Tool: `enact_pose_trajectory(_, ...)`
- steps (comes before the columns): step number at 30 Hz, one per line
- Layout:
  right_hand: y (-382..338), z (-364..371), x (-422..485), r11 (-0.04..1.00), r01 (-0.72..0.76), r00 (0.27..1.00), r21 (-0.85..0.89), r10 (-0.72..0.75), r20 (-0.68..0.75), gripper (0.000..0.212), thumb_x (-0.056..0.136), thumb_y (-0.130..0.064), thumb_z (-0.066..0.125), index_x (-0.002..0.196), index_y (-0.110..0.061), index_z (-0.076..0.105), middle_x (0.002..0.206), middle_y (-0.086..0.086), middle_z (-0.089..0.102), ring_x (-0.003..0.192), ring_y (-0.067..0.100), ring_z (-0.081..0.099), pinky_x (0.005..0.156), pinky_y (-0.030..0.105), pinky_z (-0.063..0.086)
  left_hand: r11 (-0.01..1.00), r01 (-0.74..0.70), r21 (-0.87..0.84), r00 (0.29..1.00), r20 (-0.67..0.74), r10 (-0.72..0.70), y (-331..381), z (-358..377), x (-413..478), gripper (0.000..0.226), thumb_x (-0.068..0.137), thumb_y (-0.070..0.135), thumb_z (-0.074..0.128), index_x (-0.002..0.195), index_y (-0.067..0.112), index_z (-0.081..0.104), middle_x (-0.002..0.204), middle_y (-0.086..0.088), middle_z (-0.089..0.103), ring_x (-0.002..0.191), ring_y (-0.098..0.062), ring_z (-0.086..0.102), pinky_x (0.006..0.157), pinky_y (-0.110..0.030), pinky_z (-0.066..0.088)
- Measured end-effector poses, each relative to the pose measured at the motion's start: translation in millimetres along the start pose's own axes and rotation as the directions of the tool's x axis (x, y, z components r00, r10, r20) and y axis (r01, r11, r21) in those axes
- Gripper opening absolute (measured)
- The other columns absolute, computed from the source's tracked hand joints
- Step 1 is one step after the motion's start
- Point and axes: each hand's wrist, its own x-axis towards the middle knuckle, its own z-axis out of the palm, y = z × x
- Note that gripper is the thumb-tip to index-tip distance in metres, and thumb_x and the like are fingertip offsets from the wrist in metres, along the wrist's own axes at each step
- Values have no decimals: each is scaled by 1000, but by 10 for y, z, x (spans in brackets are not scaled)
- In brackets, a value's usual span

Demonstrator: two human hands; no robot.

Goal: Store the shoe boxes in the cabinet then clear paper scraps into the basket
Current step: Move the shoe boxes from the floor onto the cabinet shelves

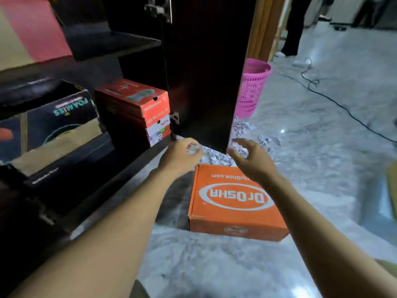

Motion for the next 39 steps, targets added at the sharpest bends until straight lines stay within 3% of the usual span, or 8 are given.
enact_pose_trajectory(7,1028,204,-553,980,-185,976,-69,192,104,53,93,-48,60,138,-21,54,140,6,55,123,24,56,96,32,43,973,227,-29,973,41,-226,-307,1025,-347,41,84,35,64,122,21,63,115,-4,66,105,-24,62,90,-31,50)
enact_pose_trajectory(11,1509,425,-743,933,-341,926,-117,355,128,64,88,-52,61,144,-25,46,144,10,47,129,29,49,103,40,42,921,386,-53,922,19,-386,-930,1556,-404,72,58,61,55,124,34,50,125,-5,63,115,-28,59,99,-42,48)
enact_pose_trajectory(16,1890,562,-908,839,-520,840,-157,536,86,78,83,-58,58,150,-28,30,148,14,36,138,35,35,109,53,35,861,501,-85,865,42,-499,-1092,1777,-520,80,58,55,60,132,30,44,132,-3,58,126,-31,50,105,-47,43)
enact_pose_trajectory(20,1983,663,-978,831,-543,825,-125,555,108,87,83,-56,63,152,-26,20,147,14,33,132,39,41,105,54,42,856,514,-52,858,10,-514,-1064,1811,-582,72,65,50,64,132,32,44,128,-2,61,116,-31,56,98,-45,48)
enact_pose_trajectory(24,2048,681,-1110,858,-513,857,-10,513,37,81,81,-53,65,149,-26,29,146,12,37,129,35,45,99,50,47,834,552,4,832,-75,-550,-1146,1768,-719,79,77,53,65,144,25,33,138,-5,52,121,-34,53,97,-48,48)
enact_pose_trajectory(30,2103,682,-1408,826,-530,830,191,552,-86,82,83,-62,63,149,-27,30,146,5,42,128,24,51,96,46,48,818,574,-38,803,-171,-571,-1275,1780,-981,60,84,52,62,132,21,45,126,-7,56,106,-33,59,82,-42,51)
enact_pose_trajectory(34,2189,700,-1538,772,-563,812,294,584,22,103,70,-75,67,150,-24,27,143,5,47,123,24,56,97,47,52,793,593,-141,783,-129,-608,-1245,1762,-987,48,92,44,58,130,17,50,114,-4,60,89,-25,56,73,-35,45)
enact_pose_trajectory(39,2167,690,-1614,805,-494,866,330,489,102,97,62,-73,76,138,-28,37,130,-5,59,113,17,62,91,42,56,773,600,-206,775,-89,-625,-1278,1706,-985,34,98,36,51,127,18,56,116,-9,64,93,-28,60,84,-40,53)
